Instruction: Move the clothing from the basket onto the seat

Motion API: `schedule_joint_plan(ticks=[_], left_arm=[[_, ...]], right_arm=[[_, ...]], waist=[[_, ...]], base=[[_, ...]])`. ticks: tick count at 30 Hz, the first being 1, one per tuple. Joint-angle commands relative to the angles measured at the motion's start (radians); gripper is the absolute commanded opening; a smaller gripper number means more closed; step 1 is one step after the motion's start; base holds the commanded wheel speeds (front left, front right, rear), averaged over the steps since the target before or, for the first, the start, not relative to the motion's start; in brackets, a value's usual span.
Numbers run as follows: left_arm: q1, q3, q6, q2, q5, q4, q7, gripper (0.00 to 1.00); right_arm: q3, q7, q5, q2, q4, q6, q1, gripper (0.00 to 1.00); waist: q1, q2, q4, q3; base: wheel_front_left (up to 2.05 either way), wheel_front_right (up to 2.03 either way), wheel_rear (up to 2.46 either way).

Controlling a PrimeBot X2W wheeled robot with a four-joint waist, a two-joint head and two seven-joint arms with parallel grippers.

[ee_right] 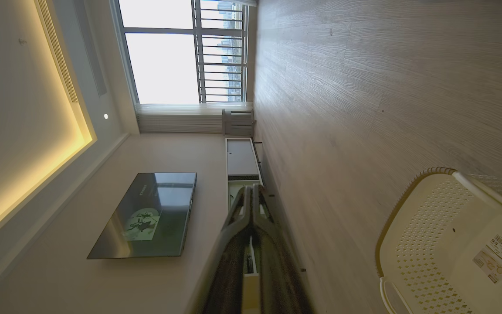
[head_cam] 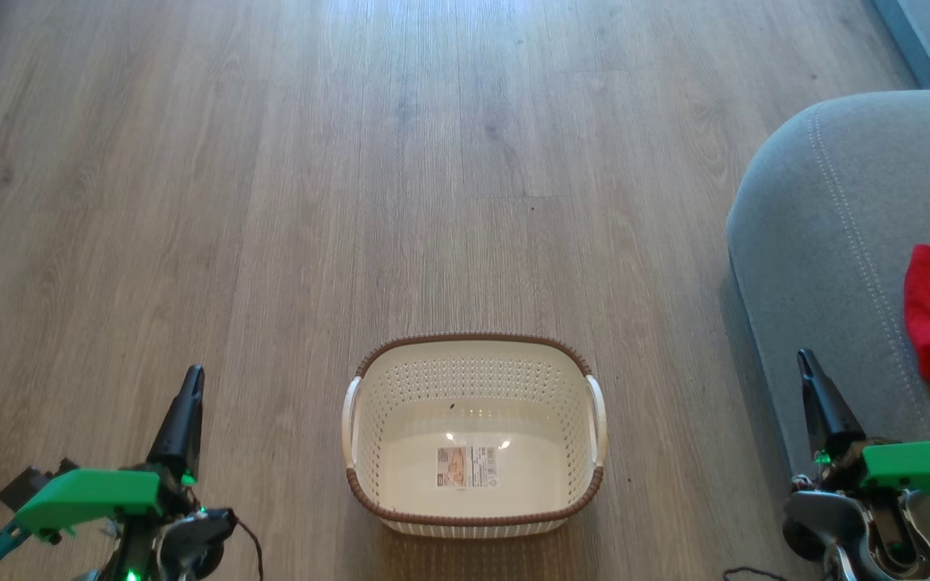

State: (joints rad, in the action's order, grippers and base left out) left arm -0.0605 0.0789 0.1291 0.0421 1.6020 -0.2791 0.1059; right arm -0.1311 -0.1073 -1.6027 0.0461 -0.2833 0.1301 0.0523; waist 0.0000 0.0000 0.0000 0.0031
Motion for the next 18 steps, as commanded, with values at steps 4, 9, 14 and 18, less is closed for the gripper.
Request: schedule_joint_plan(ticks=[4, 9, 14, 18], left_arm=[[-0.047, 0.035, 0.002, 0.008, 0.007, 0.034, 0.007, 0.0], [-0.047, 0.035, 0.002, 0.008, 0.007, 0.034, 0.007, 0.0], [-0.047, 0.035, 0.002, 0.008, 0.007, 0.034, 0.007, 0.0], [-0.047, 0.035, 0.002, 0.008, 0.007, 0.034, 0.007, 0.0]], right_arm=[[0.018, -0.006, -0.006, 0.004, 0.039, 0.001, 0.056, 0.0], [0.018, -0.006, -0.006, 0.004, 0.039, 0.001, 0.056, 0.0], [0.018, -0.006, -0.006, 0.004, 0.039, 0.001, 0.056, 0.0], [0.018, -0.006, -0.006, 0.004, 0.039, 0.001, 0.056, 0.0]], waist=[[0.0, 0.0, 0.0, 0.0], [0.0, 0.0, 0.0, 0.0], [0.0, 0.0, 0.0, 0.0], [0.0, 0.0, 0.0, 0.0]], base=[[0.0, 0.0, 0.0], [0.0, 0.0, 0.0], [0.0, 0.0, 0.0], [0.0, 0.0, 0.0]])
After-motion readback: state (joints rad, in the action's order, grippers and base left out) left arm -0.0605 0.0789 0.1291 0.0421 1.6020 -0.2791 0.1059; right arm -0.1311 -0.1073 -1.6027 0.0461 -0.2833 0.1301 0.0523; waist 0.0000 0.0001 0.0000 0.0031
